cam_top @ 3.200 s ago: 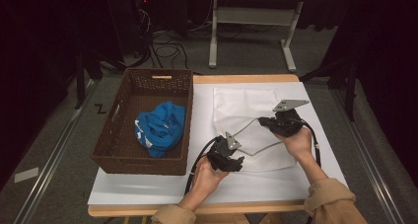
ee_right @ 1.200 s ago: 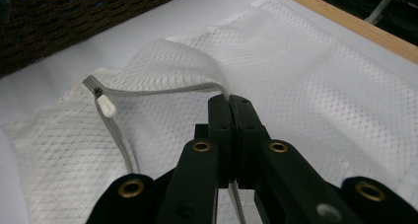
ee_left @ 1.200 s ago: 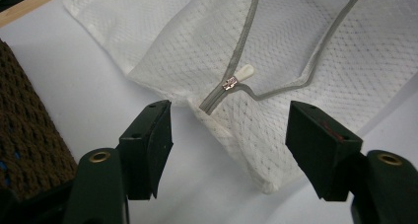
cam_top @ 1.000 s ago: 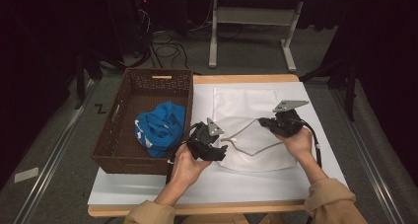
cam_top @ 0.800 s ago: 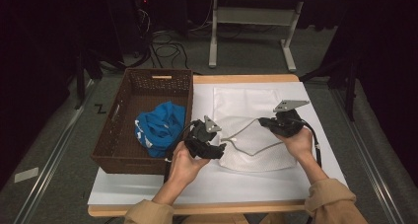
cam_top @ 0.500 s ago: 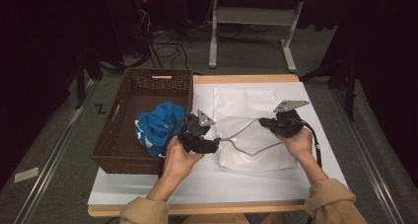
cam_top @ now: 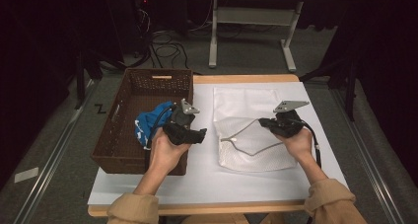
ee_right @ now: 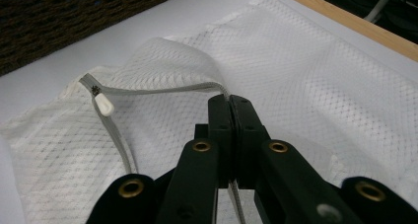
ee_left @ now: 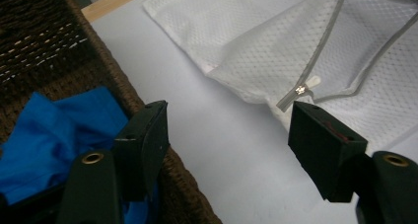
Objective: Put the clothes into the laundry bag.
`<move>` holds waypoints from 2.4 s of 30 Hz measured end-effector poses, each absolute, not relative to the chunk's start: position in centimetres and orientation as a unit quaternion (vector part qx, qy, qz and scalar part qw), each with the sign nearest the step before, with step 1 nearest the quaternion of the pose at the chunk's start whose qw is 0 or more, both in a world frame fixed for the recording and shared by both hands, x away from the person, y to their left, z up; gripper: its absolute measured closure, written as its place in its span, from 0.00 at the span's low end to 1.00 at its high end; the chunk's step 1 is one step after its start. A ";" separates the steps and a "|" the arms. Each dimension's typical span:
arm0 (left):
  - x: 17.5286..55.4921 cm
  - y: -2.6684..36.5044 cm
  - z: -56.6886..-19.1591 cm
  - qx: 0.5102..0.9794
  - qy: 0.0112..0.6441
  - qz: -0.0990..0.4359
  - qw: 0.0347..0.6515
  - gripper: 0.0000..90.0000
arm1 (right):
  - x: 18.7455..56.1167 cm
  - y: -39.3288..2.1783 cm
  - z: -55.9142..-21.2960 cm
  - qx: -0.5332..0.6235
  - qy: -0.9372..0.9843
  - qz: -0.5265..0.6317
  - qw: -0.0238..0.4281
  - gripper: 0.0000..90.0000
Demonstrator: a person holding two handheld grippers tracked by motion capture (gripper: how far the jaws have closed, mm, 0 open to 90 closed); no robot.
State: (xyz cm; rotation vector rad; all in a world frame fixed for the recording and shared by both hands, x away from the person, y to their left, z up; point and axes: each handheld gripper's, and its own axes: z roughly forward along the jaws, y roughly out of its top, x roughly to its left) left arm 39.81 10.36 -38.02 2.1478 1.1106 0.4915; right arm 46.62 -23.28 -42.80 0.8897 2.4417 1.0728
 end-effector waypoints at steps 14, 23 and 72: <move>40.9 12.8 -37.9 0.811 0.456 0.196 0.310 0.34 | 46.7 -23.5 -42.9 0.312 0.858 0.374 0.164 0.99; 41.9 14.4 -38.2 0.798 0.483 0.193 0.305 0.32 | 46.7 -23.6 -42.9 0.312 0.857 0.376 0.165 0.99; 49.7 19.1 -47.0 0.771 0.618 0.061 0.145 0.05 | 46.7 -23.4 -43.4 0.314 0.859 0.371 0.161 0.99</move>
